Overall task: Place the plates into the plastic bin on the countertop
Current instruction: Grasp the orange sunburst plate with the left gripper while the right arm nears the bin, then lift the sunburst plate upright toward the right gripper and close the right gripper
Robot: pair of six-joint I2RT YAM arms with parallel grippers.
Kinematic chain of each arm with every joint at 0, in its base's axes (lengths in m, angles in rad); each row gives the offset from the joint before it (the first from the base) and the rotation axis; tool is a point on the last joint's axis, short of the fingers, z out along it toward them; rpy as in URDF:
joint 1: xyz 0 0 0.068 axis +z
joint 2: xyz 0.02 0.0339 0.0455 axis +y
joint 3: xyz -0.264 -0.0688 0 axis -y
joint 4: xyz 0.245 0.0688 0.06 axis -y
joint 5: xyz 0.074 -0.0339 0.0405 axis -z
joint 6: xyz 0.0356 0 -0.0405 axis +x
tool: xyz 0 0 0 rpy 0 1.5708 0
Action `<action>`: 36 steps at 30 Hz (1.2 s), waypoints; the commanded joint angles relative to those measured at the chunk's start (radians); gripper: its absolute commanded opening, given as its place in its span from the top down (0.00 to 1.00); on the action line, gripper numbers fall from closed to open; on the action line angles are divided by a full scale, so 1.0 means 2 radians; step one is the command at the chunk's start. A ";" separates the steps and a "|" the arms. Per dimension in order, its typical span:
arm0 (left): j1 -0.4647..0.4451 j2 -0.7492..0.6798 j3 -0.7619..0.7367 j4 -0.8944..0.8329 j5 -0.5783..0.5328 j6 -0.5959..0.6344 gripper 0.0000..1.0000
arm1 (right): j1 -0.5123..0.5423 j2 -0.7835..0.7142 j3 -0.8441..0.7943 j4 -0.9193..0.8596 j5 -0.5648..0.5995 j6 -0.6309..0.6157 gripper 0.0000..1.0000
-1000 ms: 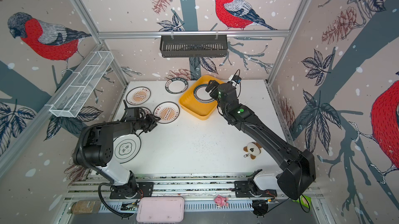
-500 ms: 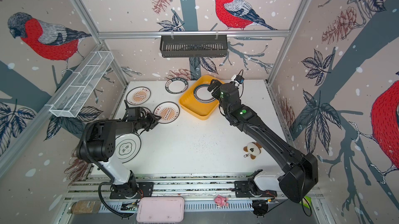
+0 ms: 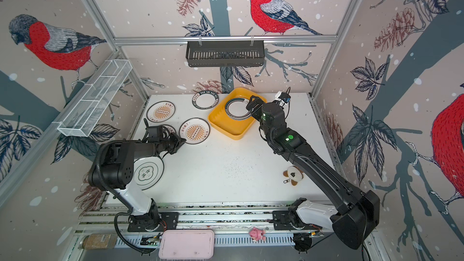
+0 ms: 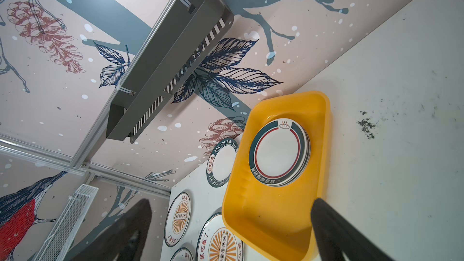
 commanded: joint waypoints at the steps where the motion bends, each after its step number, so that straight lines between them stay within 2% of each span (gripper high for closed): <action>1: -0.001 -0.013 -0.011 0.031 0.002 -0.018 0.97 | 0.002 -0.009 -0.004 0.000 0.010 0.004 0.00; 8: -0.001 -0.072 -0.015 0.027 0.003 -0.023 1.00 | 0.009 -0.023 -0.013 -0.005 0.005 0.006 0.00; 21: 0.006 -0.240 0.025 -0.124 0.003 0.032 1.00 | 0.042 0.003 -0.022 0.019 -0.069 -0.005 0.00; 26: 0.006 -0.268 0.038 -0.143 0.048 0.036 1.00 | 0.056 0.031 -0.020 0.044 -0.116 -0.022 0.00; 32: 0.005 -0.269 0.055 -0.140 0.121 0.030 1.00 | 0.056 0.085 -0.026 0.093 -0.202 -0.024 0.00; 36: 0.004 -0.270 0.060 -0.138 0.149 0.024 1.00 | 0.059 0.122 -0.011 0.111 -0.244 -0.027 0.01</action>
